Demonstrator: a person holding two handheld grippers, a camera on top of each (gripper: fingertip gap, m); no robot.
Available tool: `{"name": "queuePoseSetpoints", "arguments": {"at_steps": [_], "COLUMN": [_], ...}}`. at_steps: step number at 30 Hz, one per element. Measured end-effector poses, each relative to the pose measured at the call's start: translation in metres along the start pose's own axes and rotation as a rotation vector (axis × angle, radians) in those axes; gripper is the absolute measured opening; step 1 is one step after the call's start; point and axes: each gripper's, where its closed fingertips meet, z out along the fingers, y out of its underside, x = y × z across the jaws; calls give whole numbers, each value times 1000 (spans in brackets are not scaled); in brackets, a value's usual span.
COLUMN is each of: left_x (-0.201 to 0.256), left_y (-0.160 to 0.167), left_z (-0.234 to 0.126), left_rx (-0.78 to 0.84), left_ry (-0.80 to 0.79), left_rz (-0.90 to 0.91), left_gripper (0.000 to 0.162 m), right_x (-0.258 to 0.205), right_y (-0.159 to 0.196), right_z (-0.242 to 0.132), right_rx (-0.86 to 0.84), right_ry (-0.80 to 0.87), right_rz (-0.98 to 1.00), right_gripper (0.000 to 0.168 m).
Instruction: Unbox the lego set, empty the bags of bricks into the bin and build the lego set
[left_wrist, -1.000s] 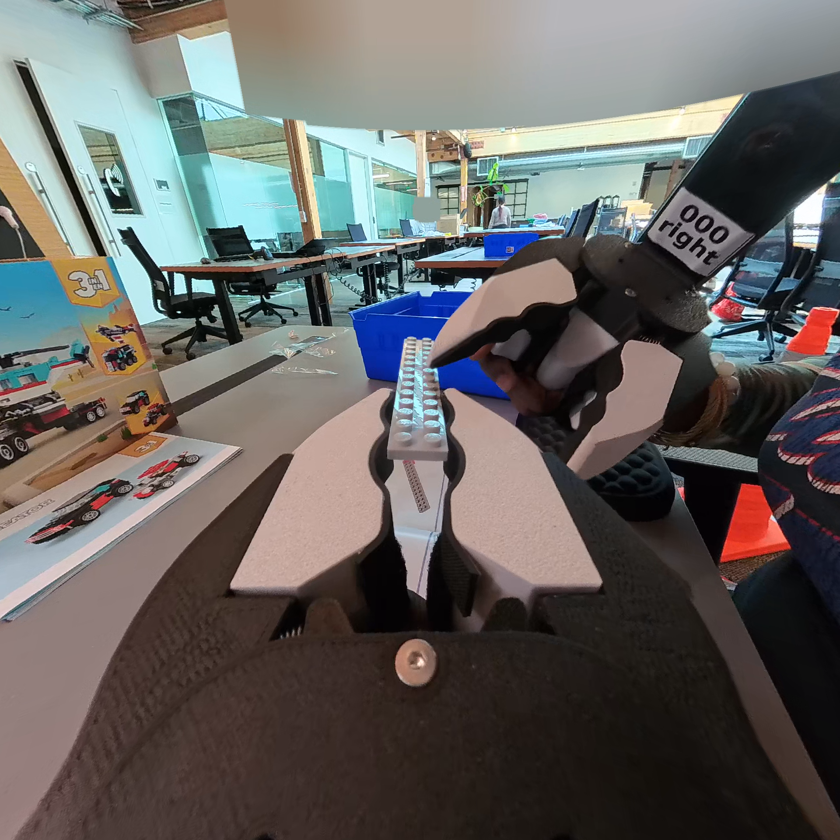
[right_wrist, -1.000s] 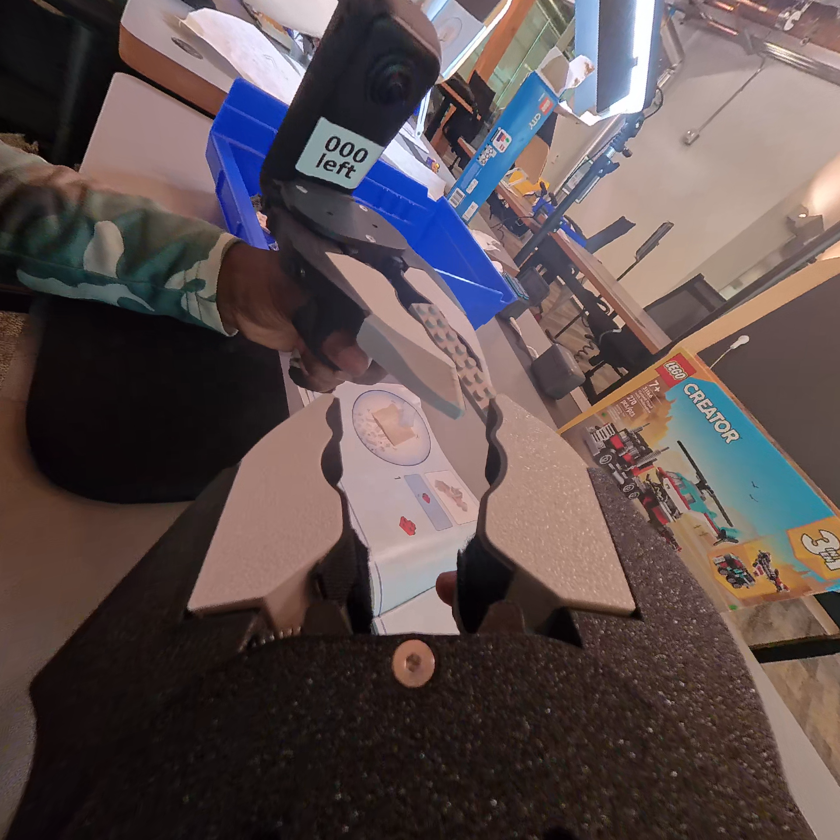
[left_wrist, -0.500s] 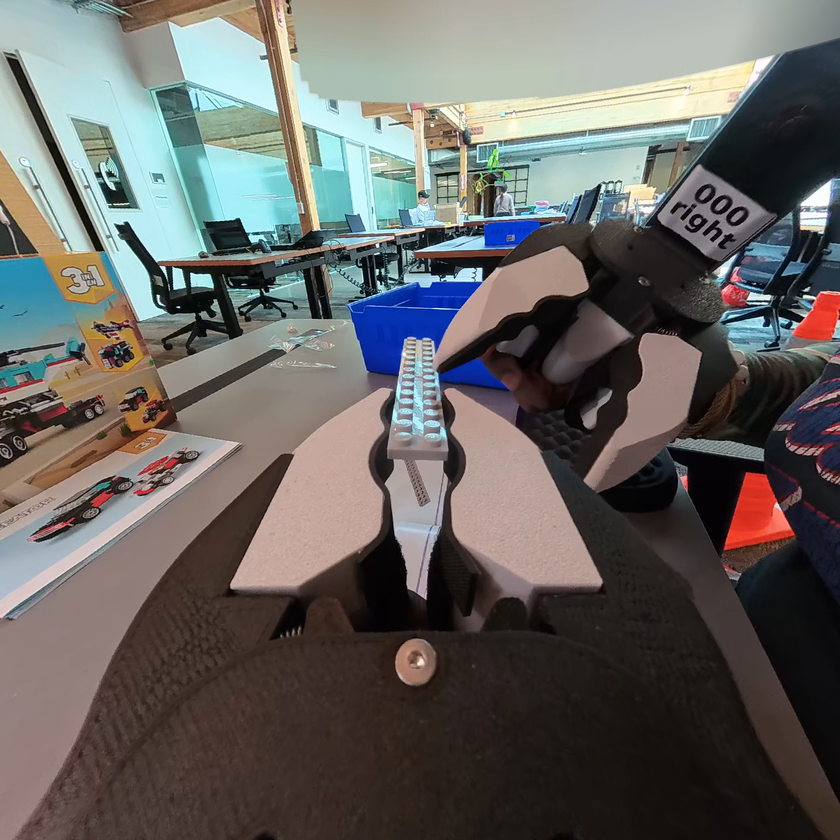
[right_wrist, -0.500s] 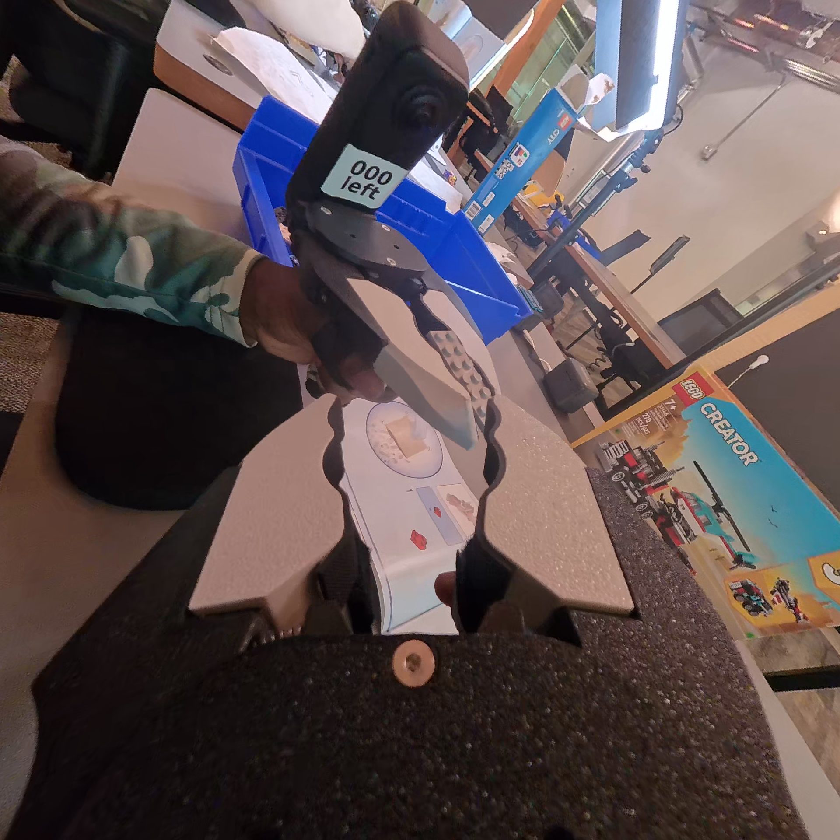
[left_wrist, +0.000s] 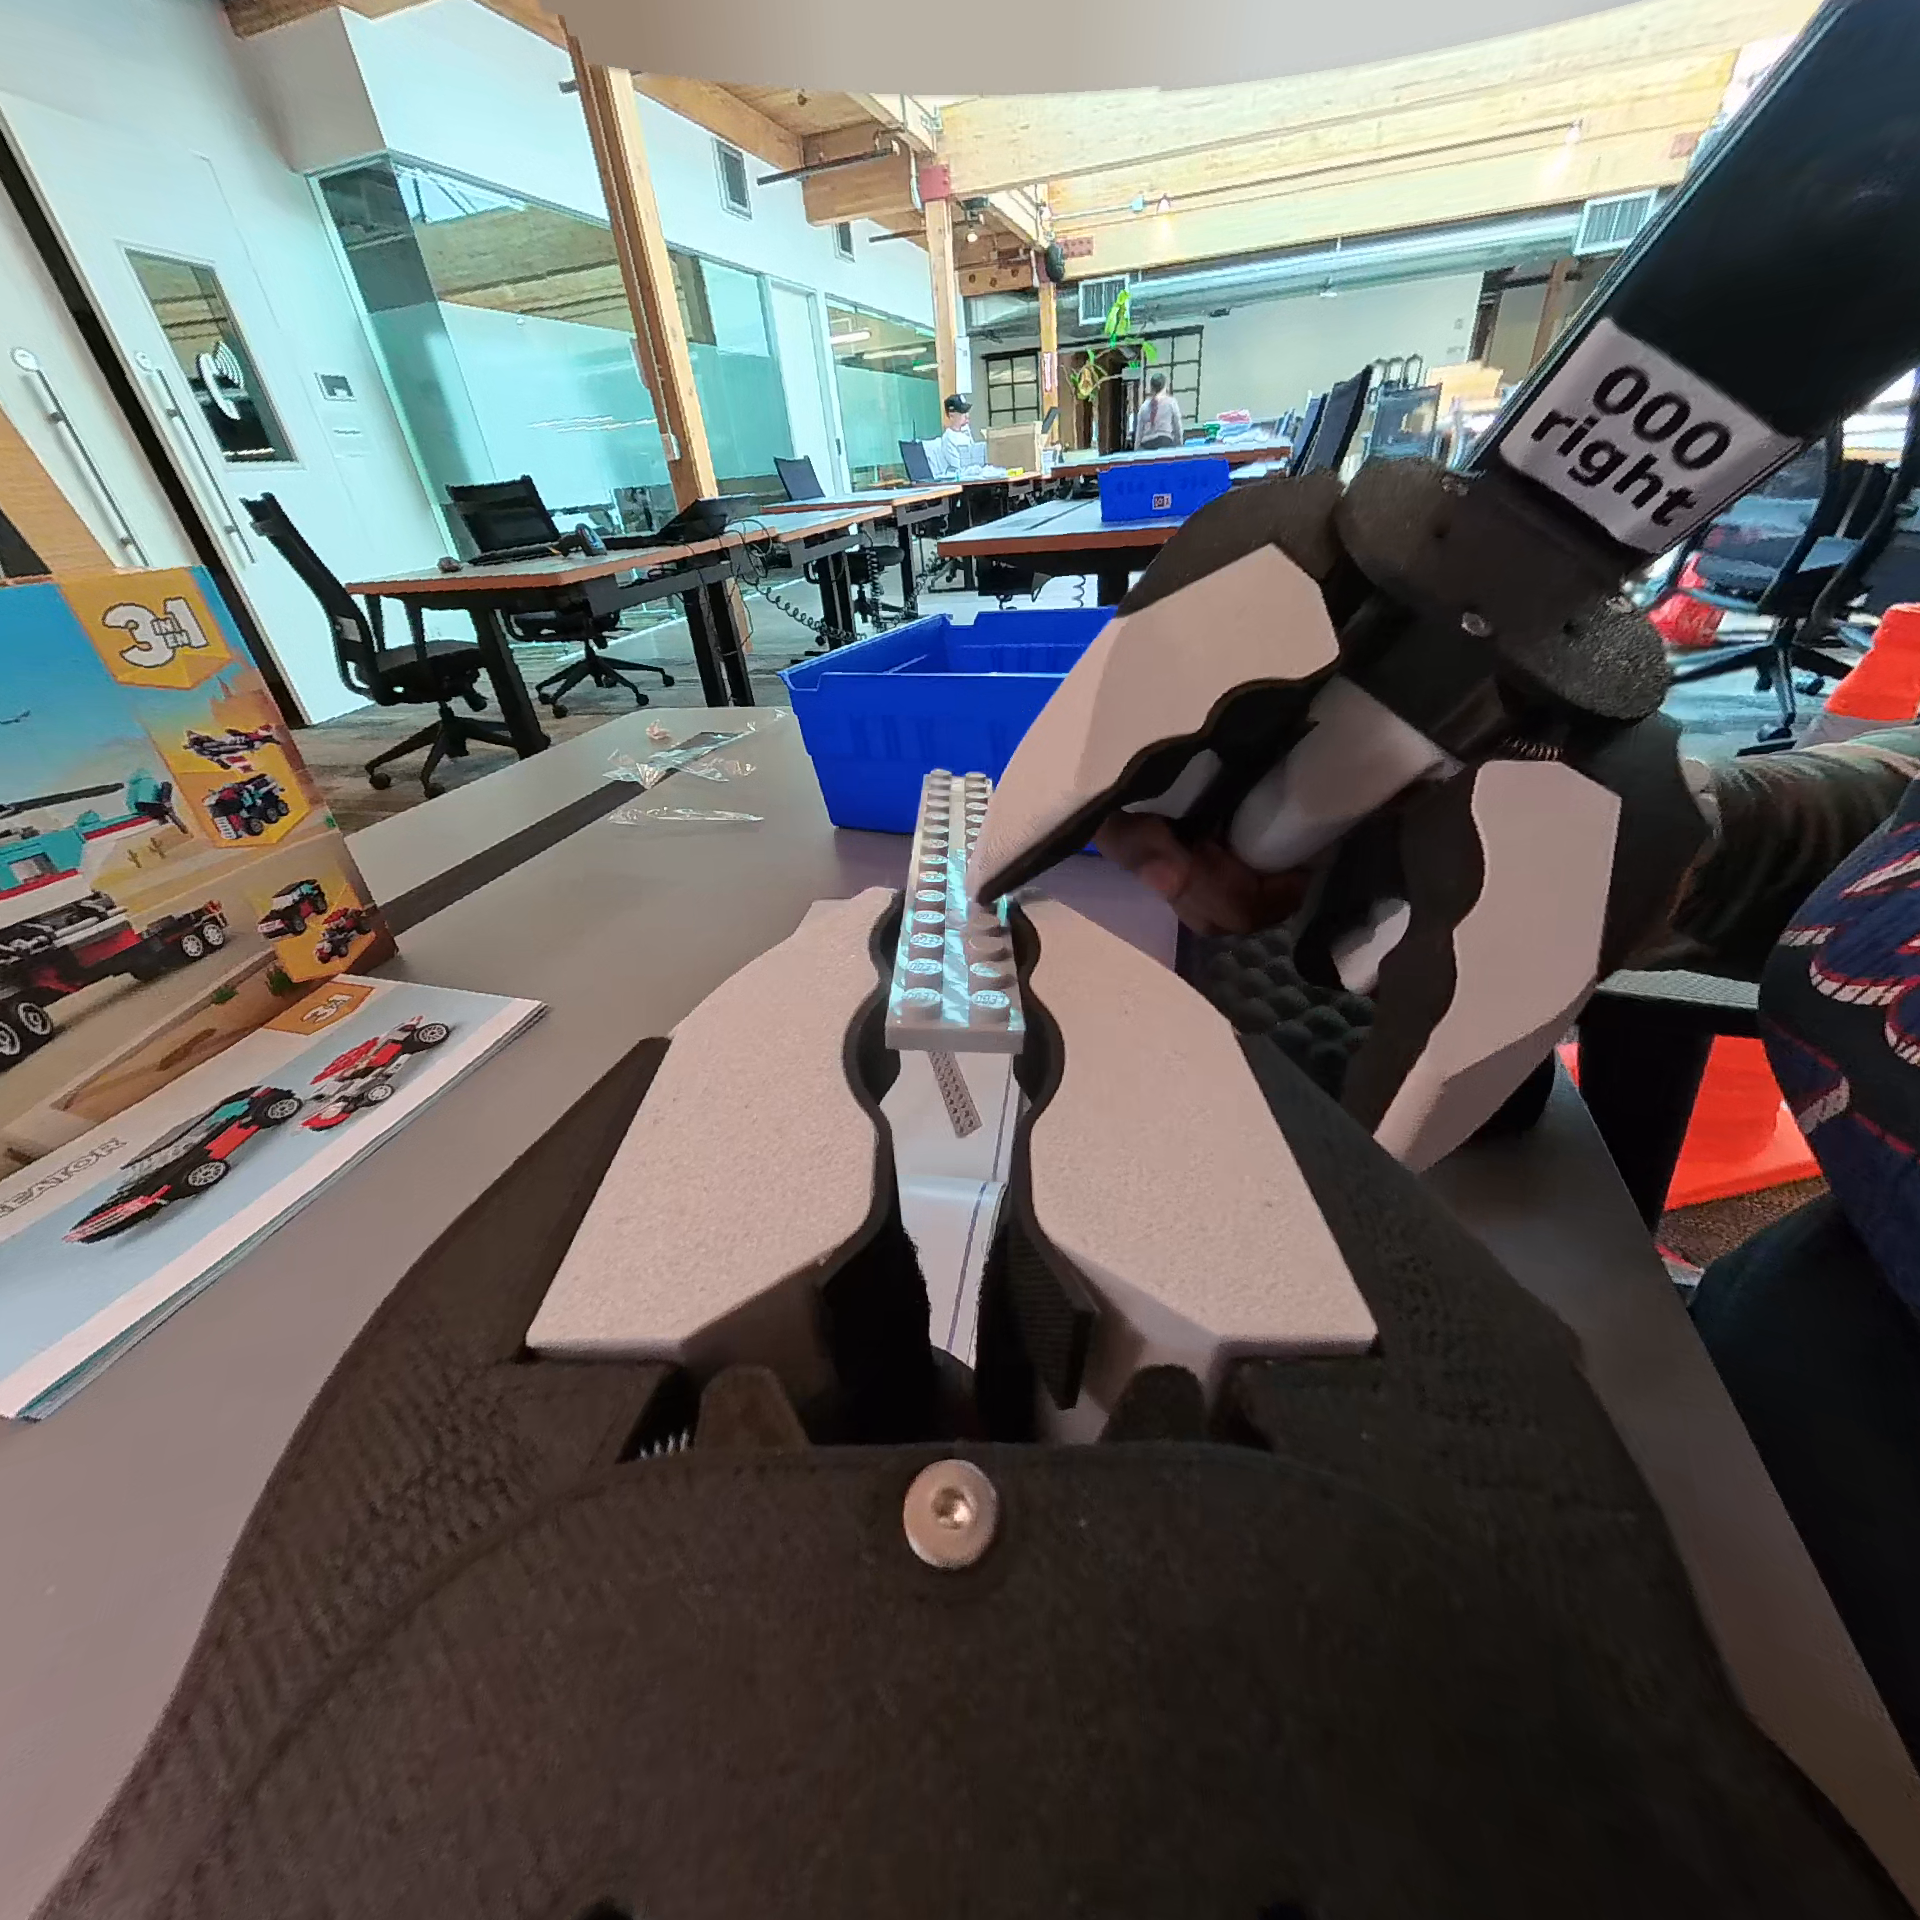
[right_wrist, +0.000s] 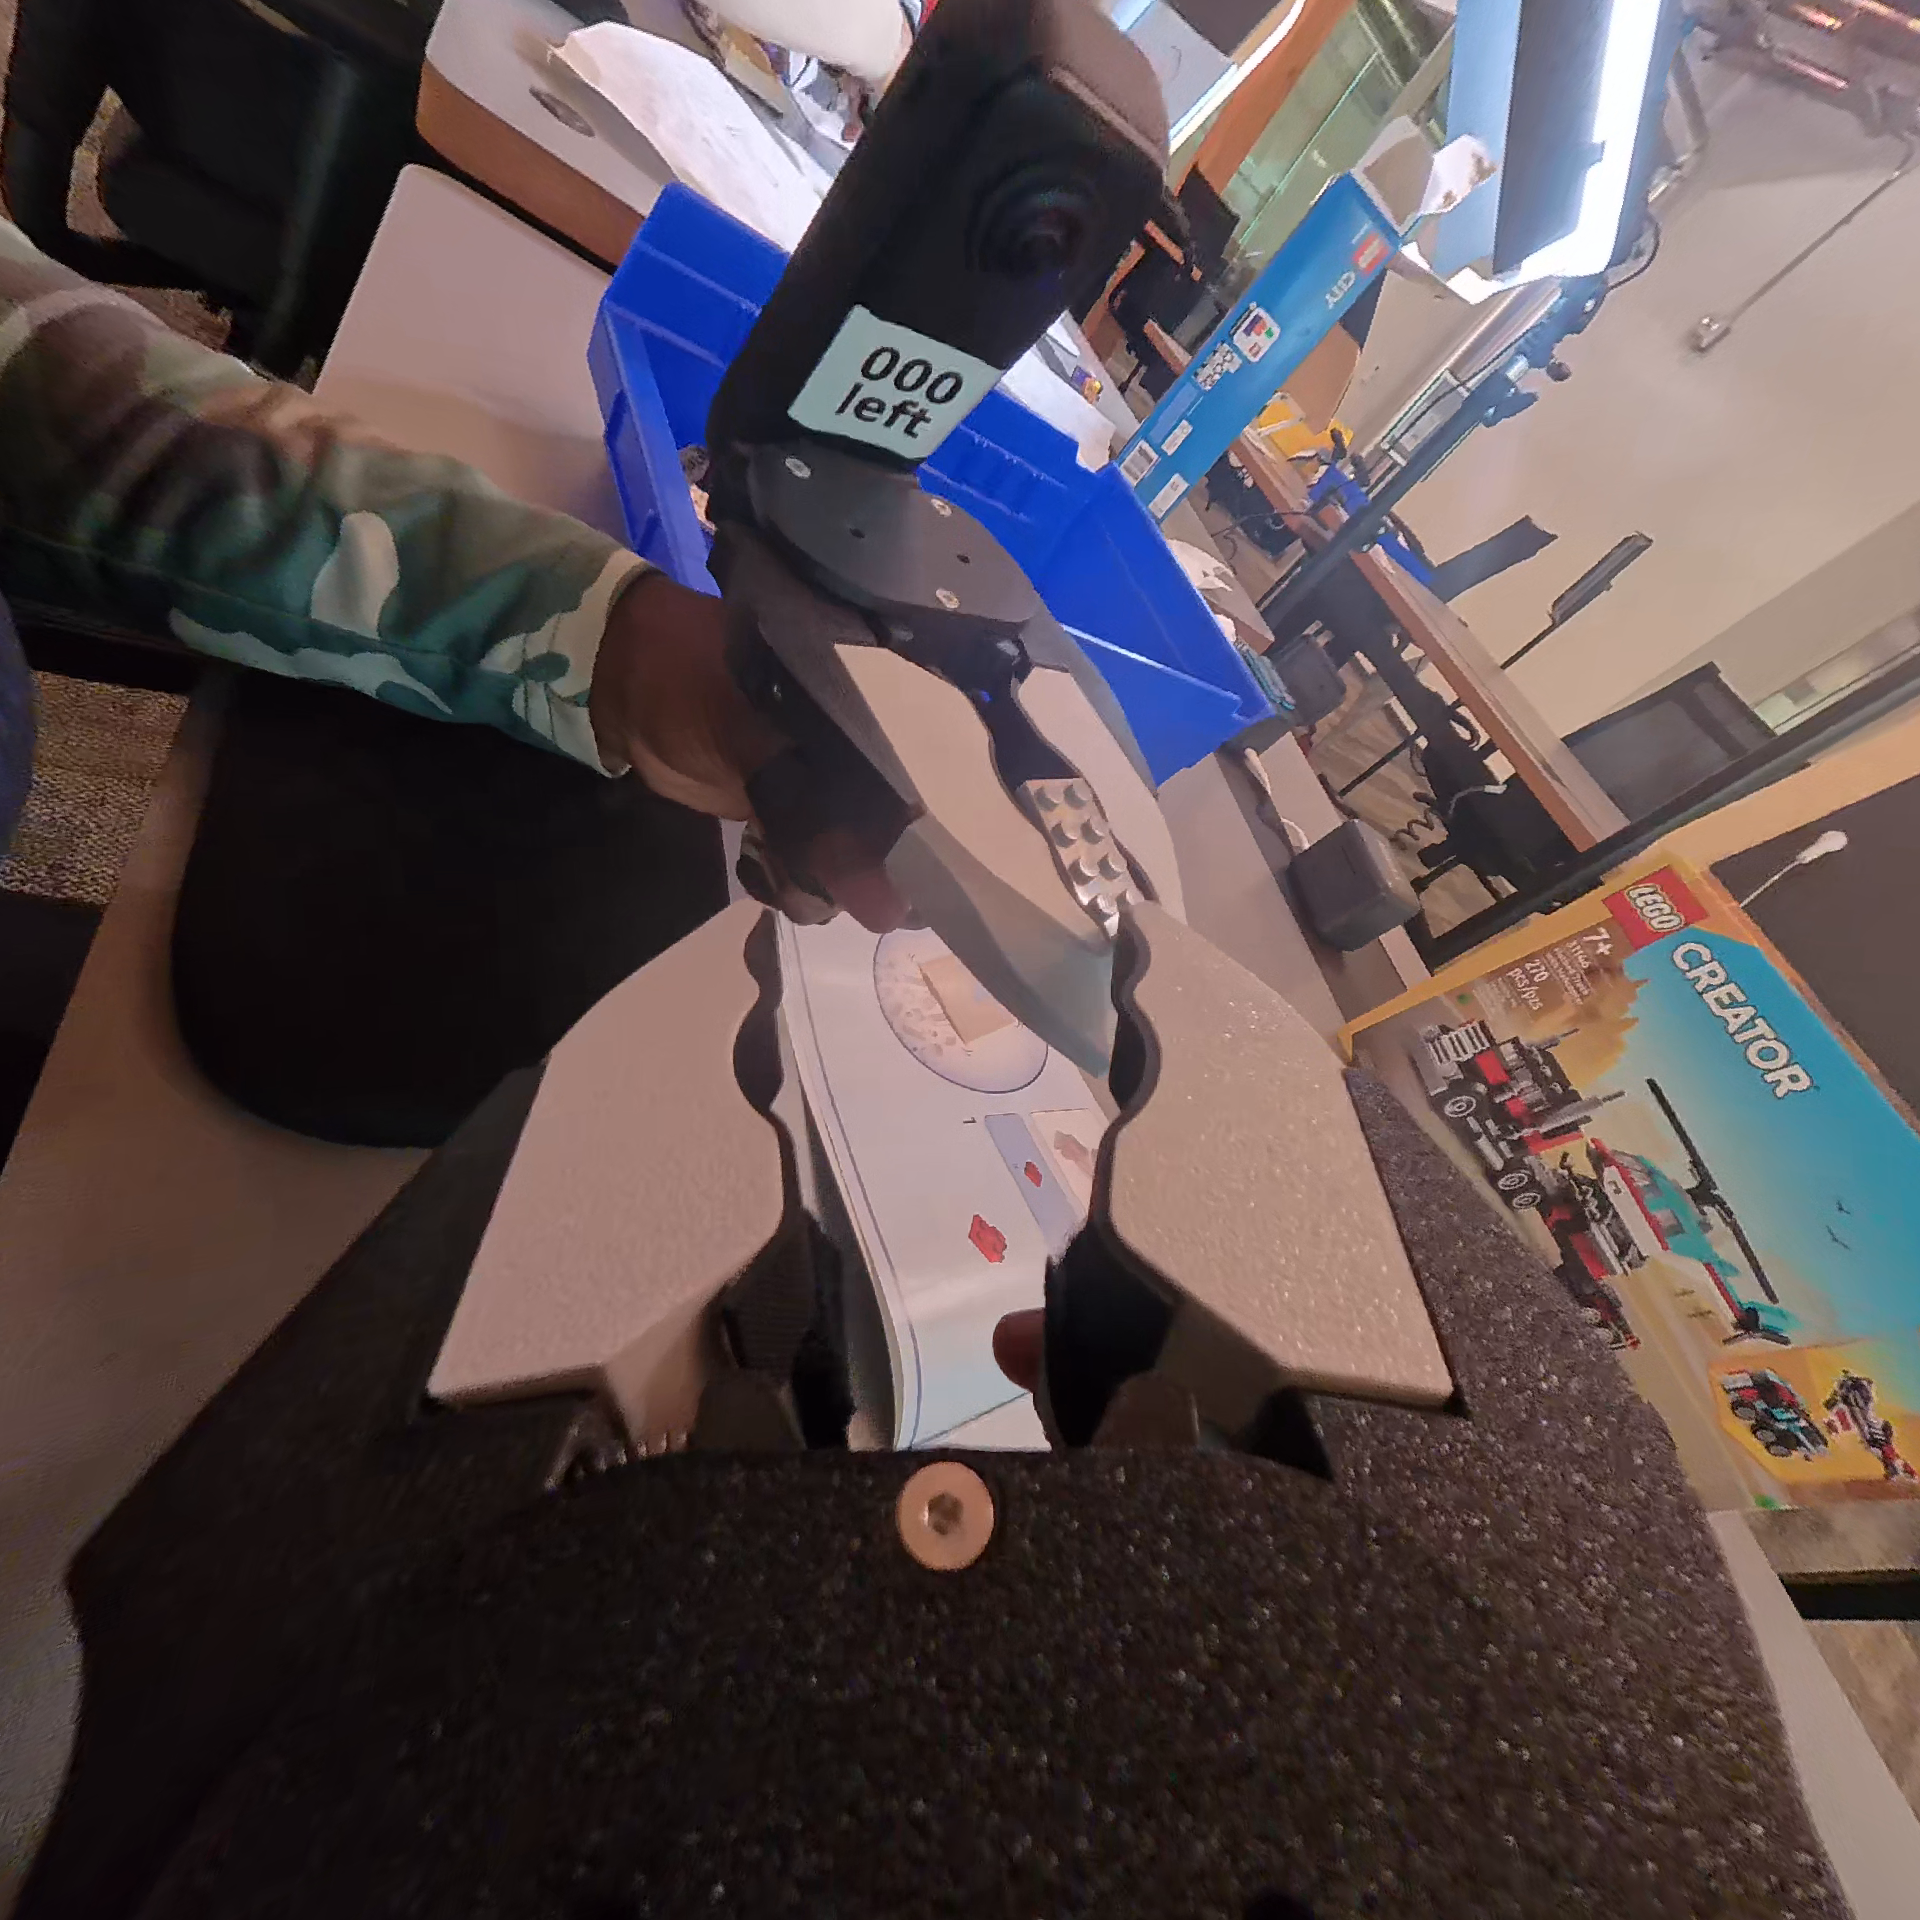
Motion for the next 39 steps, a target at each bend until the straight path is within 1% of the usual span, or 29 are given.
{"name": "queuePoseSetpoints", "arguments": {"at_steps": [5,11,15,20,25,29,32,34,35,36,39], "left_x": [0,2,3,4,4,5,5,7,7,8,12], "left_y": [1,4,5,7,7,9,10,11,12,13,14], "left_z": [0,2,2,3,3,3,4,4,5,5,4], "left_rx": [-7,-27,-33,-43,-44,-59,-65,-73,-76,-81,-86], "left_ry": [1,3,3,5,7,5,6,9,12,15,45], "left_rz": [4,21,27,32,33,40,45,54,55,56,53], "left_gripper": [17,17,18,18,18,17,18,17,17,18,17], "right_x": [0,-5,-6,-10,-11,-15,-15,-20,-23,-24,-7], "right_y": [-7,-2,-10,-5,-12,-8,-17,-14,-11,-13,-15], "right_z": [-1,3,3,7,7,10,10,13,14,12,-12], "right_rx": [24,1,29,6,31,12,49,25,6,22,98], "right_ry": [-6,-36,-39,-57,-59,-83,-88,-124,-145,-153,-151], "right_rz": [2,0,-2,-6,-15,-13,-15,-14,-8,12,146], "right_gripper": [61,61,61,60,60,59,60,60,63,64,64]}}
